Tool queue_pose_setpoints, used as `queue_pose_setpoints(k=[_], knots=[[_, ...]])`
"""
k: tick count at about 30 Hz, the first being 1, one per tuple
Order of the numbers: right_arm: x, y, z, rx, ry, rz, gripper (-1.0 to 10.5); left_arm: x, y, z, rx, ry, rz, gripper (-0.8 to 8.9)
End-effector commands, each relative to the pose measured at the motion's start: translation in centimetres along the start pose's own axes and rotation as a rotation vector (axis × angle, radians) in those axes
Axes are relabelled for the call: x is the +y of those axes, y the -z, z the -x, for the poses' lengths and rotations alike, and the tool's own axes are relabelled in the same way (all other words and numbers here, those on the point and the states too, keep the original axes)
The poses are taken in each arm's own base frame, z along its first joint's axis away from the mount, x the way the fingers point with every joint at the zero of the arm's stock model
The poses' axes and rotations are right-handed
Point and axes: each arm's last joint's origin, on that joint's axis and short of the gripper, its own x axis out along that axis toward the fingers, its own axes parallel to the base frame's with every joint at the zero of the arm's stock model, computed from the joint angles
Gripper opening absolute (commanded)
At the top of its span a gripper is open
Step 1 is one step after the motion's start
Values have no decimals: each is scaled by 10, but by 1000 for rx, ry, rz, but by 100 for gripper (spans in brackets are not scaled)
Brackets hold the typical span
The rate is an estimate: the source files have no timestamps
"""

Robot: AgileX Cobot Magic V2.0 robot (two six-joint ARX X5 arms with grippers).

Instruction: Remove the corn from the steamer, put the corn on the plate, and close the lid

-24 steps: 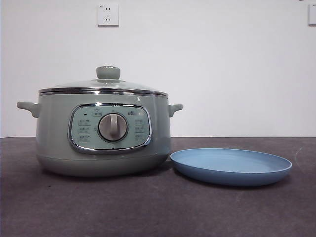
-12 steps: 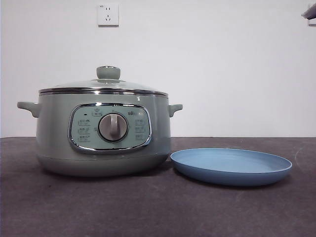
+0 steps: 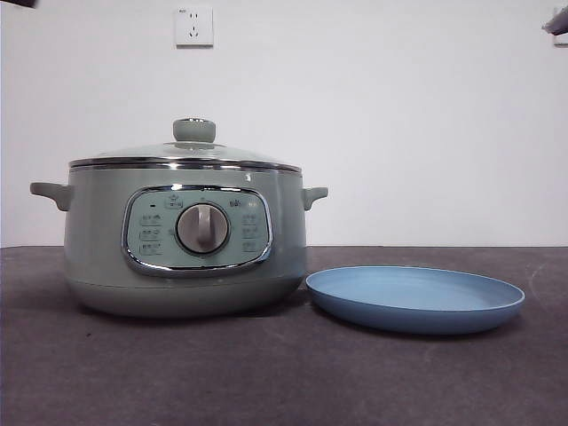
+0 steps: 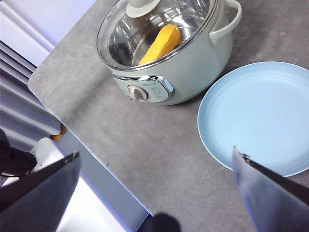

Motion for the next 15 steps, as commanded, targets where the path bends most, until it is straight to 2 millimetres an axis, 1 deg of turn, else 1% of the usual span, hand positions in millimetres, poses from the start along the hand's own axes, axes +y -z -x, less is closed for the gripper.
queue_pose_setpoints(k=[1, 4, 7, 13, 15], knots=[[1, -1, 0, -5, -2, 7, 634, 4, -11, -22, 12, 0, -49, 566], [1, -1, 0, -5, -2, 7, 634, 6, -20, -49, 27, 5, -75, 566], [1, -1, 0, -5, -2, 7, 634, 7, -22, -77, 40, 5, -98, 566], [1, -1, 0, -5, -2, 7, 634, 5, -11, -129, 76, -44, -172, 566], [1, -1, 0, -5, -2, 7, 634, 5, -6, -141, 90, -64, -192, 566]])
